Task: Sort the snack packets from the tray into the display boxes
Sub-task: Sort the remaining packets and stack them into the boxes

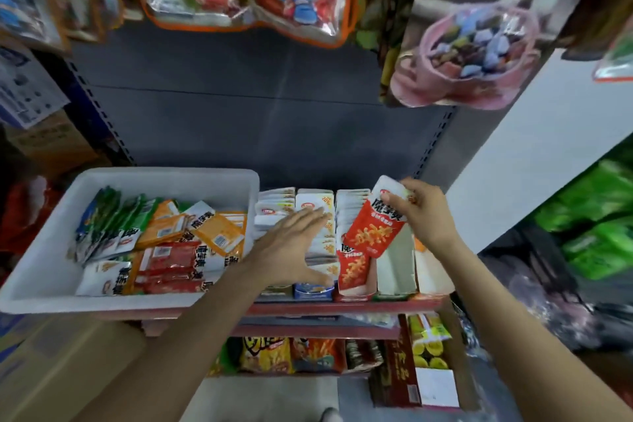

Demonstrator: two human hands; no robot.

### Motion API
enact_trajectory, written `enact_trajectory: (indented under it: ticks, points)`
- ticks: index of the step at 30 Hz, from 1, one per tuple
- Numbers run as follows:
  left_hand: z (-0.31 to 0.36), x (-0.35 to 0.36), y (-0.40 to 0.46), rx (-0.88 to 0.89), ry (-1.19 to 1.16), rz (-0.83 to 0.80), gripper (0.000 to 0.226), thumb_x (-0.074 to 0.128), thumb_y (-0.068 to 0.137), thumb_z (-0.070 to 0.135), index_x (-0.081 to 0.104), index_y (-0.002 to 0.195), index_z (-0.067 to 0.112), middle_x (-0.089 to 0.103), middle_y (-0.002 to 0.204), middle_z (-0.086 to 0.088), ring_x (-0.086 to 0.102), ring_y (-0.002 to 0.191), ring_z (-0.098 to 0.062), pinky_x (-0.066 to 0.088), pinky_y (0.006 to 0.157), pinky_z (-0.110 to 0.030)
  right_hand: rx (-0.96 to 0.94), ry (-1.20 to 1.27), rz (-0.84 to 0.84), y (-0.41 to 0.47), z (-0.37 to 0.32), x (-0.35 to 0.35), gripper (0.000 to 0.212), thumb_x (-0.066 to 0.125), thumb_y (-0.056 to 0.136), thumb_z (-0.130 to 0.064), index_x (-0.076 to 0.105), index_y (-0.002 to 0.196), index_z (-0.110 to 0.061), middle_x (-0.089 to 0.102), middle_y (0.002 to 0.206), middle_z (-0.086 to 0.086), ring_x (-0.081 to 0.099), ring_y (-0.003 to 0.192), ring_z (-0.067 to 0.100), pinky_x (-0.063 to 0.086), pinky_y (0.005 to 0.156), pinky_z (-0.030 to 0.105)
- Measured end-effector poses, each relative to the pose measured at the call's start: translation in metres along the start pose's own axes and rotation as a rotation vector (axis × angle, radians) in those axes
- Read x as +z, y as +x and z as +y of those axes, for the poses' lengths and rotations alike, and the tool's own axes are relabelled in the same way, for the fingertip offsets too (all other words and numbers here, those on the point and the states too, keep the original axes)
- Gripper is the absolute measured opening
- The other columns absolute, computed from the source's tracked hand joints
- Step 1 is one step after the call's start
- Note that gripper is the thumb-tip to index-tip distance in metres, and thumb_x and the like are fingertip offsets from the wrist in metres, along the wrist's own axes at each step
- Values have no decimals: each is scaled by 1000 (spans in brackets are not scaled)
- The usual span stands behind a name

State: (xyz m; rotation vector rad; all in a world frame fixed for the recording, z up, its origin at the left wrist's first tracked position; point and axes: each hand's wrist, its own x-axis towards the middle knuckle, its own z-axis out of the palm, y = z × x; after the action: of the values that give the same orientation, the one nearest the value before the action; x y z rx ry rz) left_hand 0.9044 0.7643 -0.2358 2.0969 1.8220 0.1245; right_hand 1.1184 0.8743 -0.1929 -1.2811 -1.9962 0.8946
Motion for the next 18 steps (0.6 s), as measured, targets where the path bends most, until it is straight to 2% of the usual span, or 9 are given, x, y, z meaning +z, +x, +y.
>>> enact_trajectory:
  ticks: [3, 5, 7, 10, 12, 14, 16, 18]
  points:
    - [4, 1, 0, -15, 30, 57, 100, 61, 79, 60, 1, 151, 25, -4, 158, 9, -4, 144, -8, -3, 117, -28, -67, -124, -151, -2, 12, 18, 19, 62, 89, -31, 61, 81, -13, 67, 78, 8, 61, 72, 25, 40, 62, 33]
    - [7, -1, 0, -30, 21, 56, 97, 61, 81, 57, 3, 151, 26, -2, 158, 9, -3, 144, -8, -3, 116, -27, -88, -189, -194, -2, 18, 32, 19, 60, 91, -27, 65, 99, -11, 67, 91, 5, 61, 85, 23, 35, 67, 26]
    - [9, -2, -1, -42, 15, 43, 96, 62, 81, 55, 3, 151, 26, -2, 158, 10, -3, 144, -7, -3, 115, -26, -131, -289, -234, -3, 24, 44, 23, 59, 92, -22, 66, 109, -8, 63, 103, 4, 57, 96, 21, 32, 73, 21]
    - [10, -2, -3, -54, 16, 48, 95, 62, 81, 56, 5, 151, 27, -3, 158, 12, -3, 144, -6, -5, 114, -25, -274, -488, -253, -10, 40, 59, 20, 67, 85, -19, 70, 105, -18, 57, 108, 1, 55, 100, 18, 43, 85, 28]
    - [10, 0, -3, -59, 24, 59, 94, 61, 81, 57, 5, 151, 27, -2, 158, 12, -4, 144, -6, -7, 114, -26, -341, -530, -216, -14, 47, 65, 22, 75, 77, -9, 72, 98, -16, 55, 103, 3, 56, 93, 21, 46, 80, 26]
    - [11, 1, -4, -67, 22, 68, 94, 61, 81, 57, 5, 151, 28, -2, 158, 12, -4, 144, -6, -8, 115, -28, -376, -525, -155, -17, 46, 67, 27, 78, 70, -2, 70, 94, -11, 57, 103, 7, 58, 91, 26, 50, 74, 30]
    - [11, 1, -5, -70, 17, 64, 94, 61, 80, 57, 5, 151, 28, -2, 158, 12, -4, 144, -6, -7, 115, -28, -378, -560, -152, -17, 42, 68, 33, 76, 73, -3, 65, 103, -11, 57, 110, 7, 57, 98, 26, 53, 78, 36]
    - [10, 1, -5, -62, 5, 64, 95, 60, 80, 60, 5, 151, 29, -2, 158, 12, -4, 144, -6, -7, 115, -27, -350, -617, -196, -16, 41, 68, 37, 70, 80, -9, 59, 114, -14, 54, 118, 4, 52, 107, 23, 49, 85, 34]
